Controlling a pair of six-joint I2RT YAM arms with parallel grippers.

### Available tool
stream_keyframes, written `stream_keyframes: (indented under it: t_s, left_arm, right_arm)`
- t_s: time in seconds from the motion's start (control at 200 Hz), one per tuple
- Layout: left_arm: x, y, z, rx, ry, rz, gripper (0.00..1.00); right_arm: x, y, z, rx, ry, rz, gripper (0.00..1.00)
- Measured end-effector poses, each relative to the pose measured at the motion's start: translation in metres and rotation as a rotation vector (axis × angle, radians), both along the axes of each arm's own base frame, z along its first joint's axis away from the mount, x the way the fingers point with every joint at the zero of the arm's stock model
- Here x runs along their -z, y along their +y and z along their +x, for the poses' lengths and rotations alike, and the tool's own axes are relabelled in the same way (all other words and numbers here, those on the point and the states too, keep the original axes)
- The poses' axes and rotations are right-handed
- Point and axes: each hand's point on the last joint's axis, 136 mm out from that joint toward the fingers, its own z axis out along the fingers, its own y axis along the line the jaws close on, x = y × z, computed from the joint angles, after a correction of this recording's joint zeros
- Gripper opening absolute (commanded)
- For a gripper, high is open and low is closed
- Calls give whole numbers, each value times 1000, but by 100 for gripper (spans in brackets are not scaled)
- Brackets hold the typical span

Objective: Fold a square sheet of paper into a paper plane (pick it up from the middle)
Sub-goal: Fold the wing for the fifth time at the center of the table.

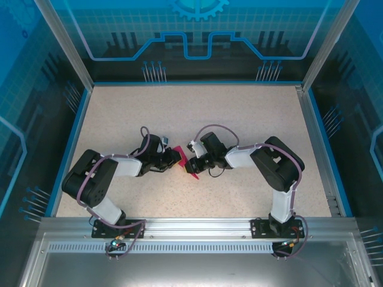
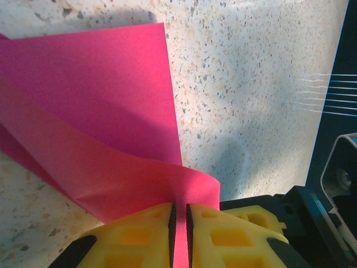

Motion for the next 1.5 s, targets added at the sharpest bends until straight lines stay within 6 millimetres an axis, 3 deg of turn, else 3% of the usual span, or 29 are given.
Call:
stream_keyframes:
  t_s: [0.225,0.485,0.955,1.5]
  left_arm:
    - [-4,-1,3,-1,-10,-4,18]
    - [-29,1,5,-18,-95,-21,18]
    - [1,-3,-7,1,-31,2,17]
    - [13,-5,-4,4,-2,14,16]
  right_arm:
    - [2,-2,0,31,31,-10,11]
    - [5,-3,3,77,79,1,4]
    - [4,-8,9,131,150,25,1]
    - [5,-9,9,125,169,35,1]
